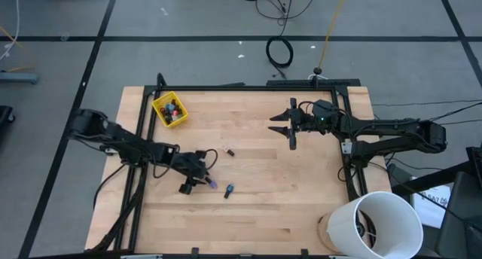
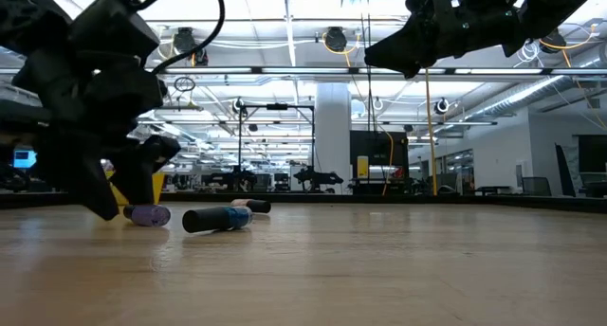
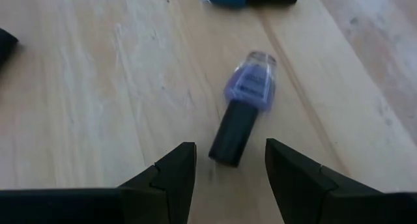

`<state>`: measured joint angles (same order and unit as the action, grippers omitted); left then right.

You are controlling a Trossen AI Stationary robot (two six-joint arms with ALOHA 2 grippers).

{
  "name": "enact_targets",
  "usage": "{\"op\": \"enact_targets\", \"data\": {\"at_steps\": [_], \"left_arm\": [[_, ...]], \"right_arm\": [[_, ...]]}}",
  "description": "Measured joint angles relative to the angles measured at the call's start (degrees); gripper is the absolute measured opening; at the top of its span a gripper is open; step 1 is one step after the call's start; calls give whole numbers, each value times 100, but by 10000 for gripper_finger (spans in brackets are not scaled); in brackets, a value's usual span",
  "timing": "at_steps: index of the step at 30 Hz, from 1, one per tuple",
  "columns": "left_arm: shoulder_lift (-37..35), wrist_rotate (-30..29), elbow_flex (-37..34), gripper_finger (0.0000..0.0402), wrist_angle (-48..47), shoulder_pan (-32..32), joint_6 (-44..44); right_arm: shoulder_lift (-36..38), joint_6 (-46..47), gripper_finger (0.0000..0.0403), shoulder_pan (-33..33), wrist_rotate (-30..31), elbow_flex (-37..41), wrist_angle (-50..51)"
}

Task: Pick & Place Nail Polish
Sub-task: Put the purple nail polish into the yellow bin

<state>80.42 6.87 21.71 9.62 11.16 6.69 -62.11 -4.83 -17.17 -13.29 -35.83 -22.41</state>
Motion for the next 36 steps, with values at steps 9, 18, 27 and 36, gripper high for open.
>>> {"op": "enact_targets", "data": {"at_steps": [9, 18, 27, 36], "left_arm": [[315, 105, 17, 179, 162, -135, 265], [348, 236, 13, 159, 122, -253, 308], [355, 407, 2, 62, 133, -378, -130], [355, 391, 2, 43, 143, -380, -270]], "right_arm": [[0, -23, 139, 1, 0, 0, 2], [0, -32, 139, 1, 1, 0, 7], [0, -32, 139, 2, 1, 0, 7], [0, -32, 139, 0, -1, 0, 7]]}}
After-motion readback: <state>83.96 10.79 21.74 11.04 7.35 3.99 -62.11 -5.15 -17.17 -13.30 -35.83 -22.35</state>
